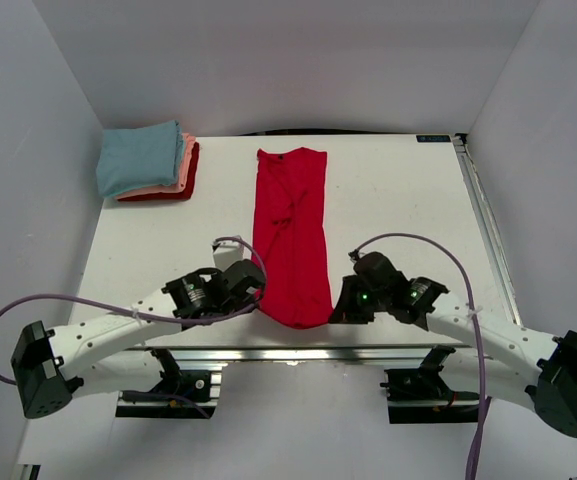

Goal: Fold and stack the t-shirts
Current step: Fold the folded rectangular tshirt in 1/3 of the way

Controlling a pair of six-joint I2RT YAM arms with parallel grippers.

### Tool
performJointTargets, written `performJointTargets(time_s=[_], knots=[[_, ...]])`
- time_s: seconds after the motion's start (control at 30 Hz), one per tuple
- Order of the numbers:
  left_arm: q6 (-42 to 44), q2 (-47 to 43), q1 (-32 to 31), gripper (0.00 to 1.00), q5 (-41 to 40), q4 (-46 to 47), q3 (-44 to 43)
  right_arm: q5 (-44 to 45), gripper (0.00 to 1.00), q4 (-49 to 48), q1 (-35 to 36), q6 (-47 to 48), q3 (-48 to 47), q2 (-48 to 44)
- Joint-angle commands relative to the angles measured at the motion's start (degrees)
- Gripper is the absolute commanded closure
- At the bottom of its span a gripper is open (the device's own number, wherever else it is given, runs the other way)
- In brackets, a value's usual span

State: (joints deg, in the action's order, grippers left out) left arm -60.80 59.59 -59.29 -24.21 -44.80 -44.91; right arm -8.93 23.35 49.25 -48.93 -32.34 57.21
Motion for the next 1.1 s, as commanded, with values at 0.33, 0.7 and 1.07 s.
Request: performJointTargets(time_s=[0.33, 0.7, 1.07], knots=[[14.0, 6.8, 17.6, 1.00, -3.1, 2.7, -9.5, 8.7, 1.00, 2.8, -5.8, 7.8, -16.8, 10.5], [28.1, 26.8, 27.6, 1.00, 5.4, 7.1, -24.8, 5.4, 1.00, 1.4, -13.3, 14.2, -30.7, 24.4], [35.6, 38.6, 35.2, 1.00, 12.4, 9.9, -34.9, 4.3, 1.00, 2.0, -18.8, 18.8, -41.8, 37.4]])
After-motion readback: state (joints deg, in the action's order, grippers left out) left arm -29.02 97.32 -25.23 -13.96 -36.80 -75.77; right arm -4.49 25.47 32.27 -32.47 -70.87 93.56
